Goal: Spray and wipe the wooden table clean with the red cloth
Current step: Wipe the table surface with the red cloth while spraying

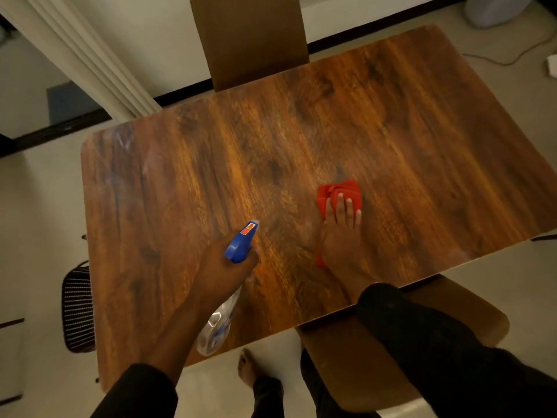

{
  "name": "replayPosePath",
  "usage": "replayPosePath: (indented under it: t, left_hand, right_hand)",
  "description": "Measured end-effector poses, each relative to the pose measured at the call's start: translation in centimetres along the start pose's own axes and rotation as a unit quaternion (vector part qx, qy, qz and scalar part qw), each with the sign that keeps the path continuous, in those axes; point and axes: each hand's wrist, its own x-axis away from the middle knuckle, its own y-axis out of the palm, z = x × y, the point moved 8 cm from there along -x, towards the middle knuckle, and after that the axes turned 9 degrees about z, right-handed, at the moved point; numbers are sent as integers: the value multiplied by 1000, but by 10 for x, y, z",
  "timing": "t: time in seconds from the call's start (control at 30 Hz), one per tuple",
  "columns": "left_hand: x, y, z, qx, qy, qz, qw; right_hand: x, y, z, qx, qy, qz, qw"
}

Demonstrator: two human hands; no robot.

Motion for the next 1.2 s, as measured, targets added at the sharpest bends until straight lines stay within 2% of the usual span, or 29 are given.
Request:
replayPosePath:
  t: [0.07, 0.17, 0.23, 0.3, 0.37, 0.43, 0.5, 0.6, 0.67, 0.73, 0.8, 0.9, 1.0, 1.1, 1.2]
  left_hand:
    - [-4, 3, 5, -9, 0, -4, 1000]
    - [-11, 6, 16, -48, 15, 11, 999]
    - [-15, 13, 26, -38, 27, 9, 999]
    - [-17, 20, 32, -22, 25, -1, 999]
    - [-19, 26, 37, -15, 28, -7, 999]
    - [-19, 32, 44, -14, 48, -18, 999]
    - [-18, 43, 52, -17, 68, -37, 997]
    - [-18, 60, 67, -22, 91, -53, 994]
    - [-18, 74, 81, -23, 112, -74, 991]
    - [-17, 86, 97, -11, 126, -91, 988]
    - [-18, 94, 111, 4, 137, -98, 986]
    - [-22, 98, 126, 28, 136, -113, 984]
    - [-23, 103, 131, 41, 148, -141, 978]
    - [-25, 108, 127, 23, 165, -150, 975]
    - [-32, 112, 121, 14, 152, -161, 975]
  right_hand:
    - [10, 13, -55, -10, -73, -1, 997]
    - [44, 28, -129, -36, -199, -71, 977]
    - [64, 29, -133, 2, -267, -84, 960]
    - [62, 19, -98, 8, -270, -69, 960]
    - [45, 5, -36, 21, -208, -32, 977]
    - [31, -12, 39, 37, -102, -13, 994]
    - [34, -26, 96, 7, 24, -1, 1000]
    - [57, -18, 92, -56, 139, 24, 988]
    - [86, 0, 49, -82, 158, 32, 984]
    - [117, 22, 5, -116, 136, 49, 983]
    - [133, 29, -5, -136, 122, 70, 981]
    - [120, 15, 49, -139, 139, 75, 978]
    - [102, -11, 150, -127, 279, 106, 946]
    - [80, -34, 236, -121, 358, 106, 920]
    - [65, -38, 259, -146, 388, 100, 905]
